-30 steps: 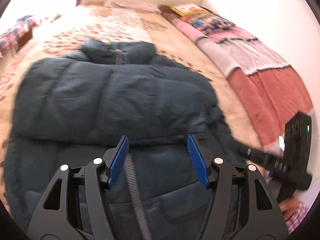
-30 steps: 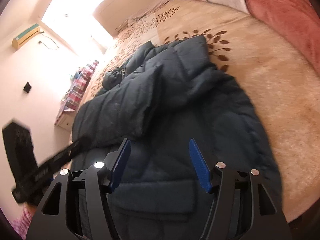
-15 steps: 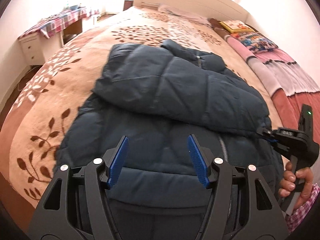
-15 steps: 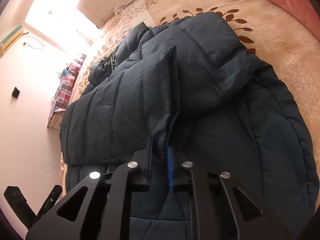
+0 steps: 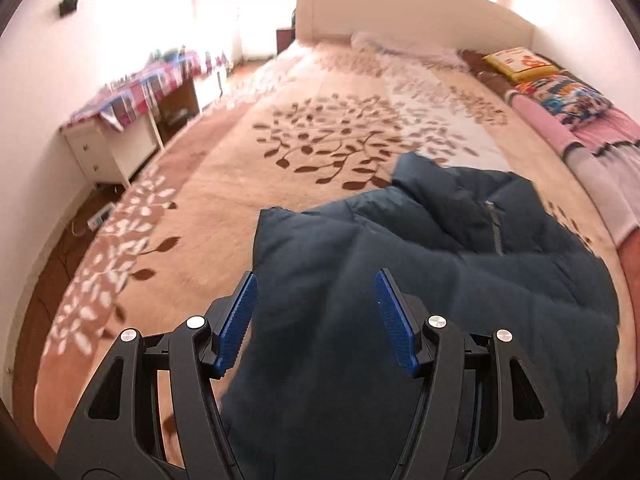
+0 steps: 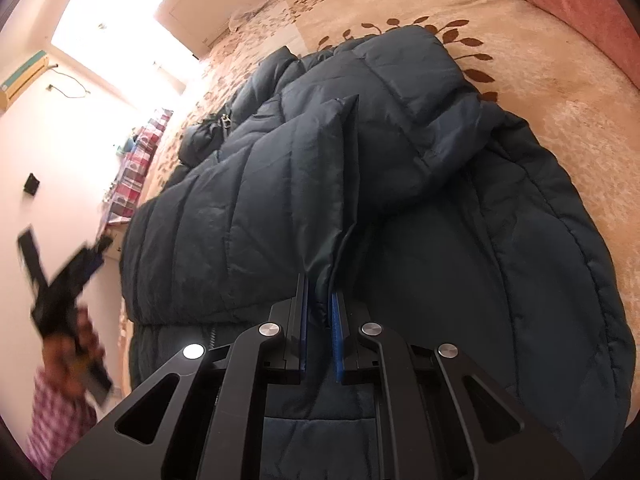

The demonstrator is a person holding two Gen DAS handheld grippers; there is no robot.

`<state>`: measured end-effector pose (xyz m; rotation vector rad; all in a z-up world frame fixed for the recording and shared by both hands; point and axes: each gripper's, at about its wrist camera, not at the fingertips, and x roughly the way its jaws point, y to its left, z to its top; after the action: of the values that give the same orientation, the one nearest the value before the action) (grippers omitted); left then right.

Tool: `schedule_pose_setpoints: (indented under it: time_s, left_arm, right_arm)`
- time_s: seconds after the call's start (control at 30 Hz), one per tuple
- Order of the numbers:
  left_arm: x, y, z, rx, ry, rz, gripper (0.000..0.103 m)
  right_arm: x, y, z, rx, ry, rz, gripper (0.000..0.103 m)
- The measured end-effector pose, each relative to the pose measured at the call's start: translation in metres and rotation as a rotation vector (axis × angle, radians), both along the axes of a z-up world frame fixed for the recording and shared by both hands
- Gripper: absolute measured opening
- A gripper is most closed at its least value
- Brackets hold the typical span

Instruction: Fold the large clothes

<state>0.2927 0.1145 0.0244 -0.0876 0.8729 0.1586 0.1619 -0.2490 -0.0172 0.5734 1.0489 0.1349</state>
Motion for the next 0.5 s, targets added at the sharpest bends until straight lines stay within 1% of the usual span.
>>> schedule_pose_setpoints:
  time_s: [0.1, 0.13, 0.2, 0.23, 0.27, 0.37, 0.43, 0.5]
  left_arm:
    - [0.032, 0.008, -0.023, -0.026, 0.080, 0.030, 0.060]
    - [0.037, 0.008, -0.030, -0.023, 0.095, 0.041, 0.061]
    - [0.045, 0.007, -0.052, -0.007, 0.144, 0.053, 0.067]
    - [0.045, 0.005, -0.058, 0.002, 0.150, 0.055, 0.070]
    - [0.045, 0.004, -0.061, 0.009, 0.146, 0.062, 0.071]
    - [0.038, 0.006, -0.051, -0.014, 0.123, 0.074, 0.070]
    - [0.025, 0.010, -0.038, -0.059, 0.089, 0.064, 0.070]
    - [0.003, 0.015, -0.019, -0.114, 0.043, 0.033, 0.070]
  right_arm:
    - [-0.001, 0.002, -0.005, -0.030, 0.008, 0.012, 0.011]
    - [-0.001, 0.002, -0.007, -0.040, 0.011, 0.020, 0.011]
    - [0.003, 0.003, -0.013, -0.044, 0.023, 0.030, 0.011]
    - [0.005, 0.003, -0.016, -0.041, 0.029, 0.030, 0.011]
    - [0.005, 0.004, -0.018, -0.045, 0.033, 0.032, 0.011]
    - [0.008, 0.009, -0.023, -0.088, 0.037, 0.037, 0.011]
    - [0.010, 0.010, -0.023, -0.102, 0.044, 0.043, 0.011]
    - [0.010, 0.009, -0.021, -0.107, 0.048, 0.056, 0.018]
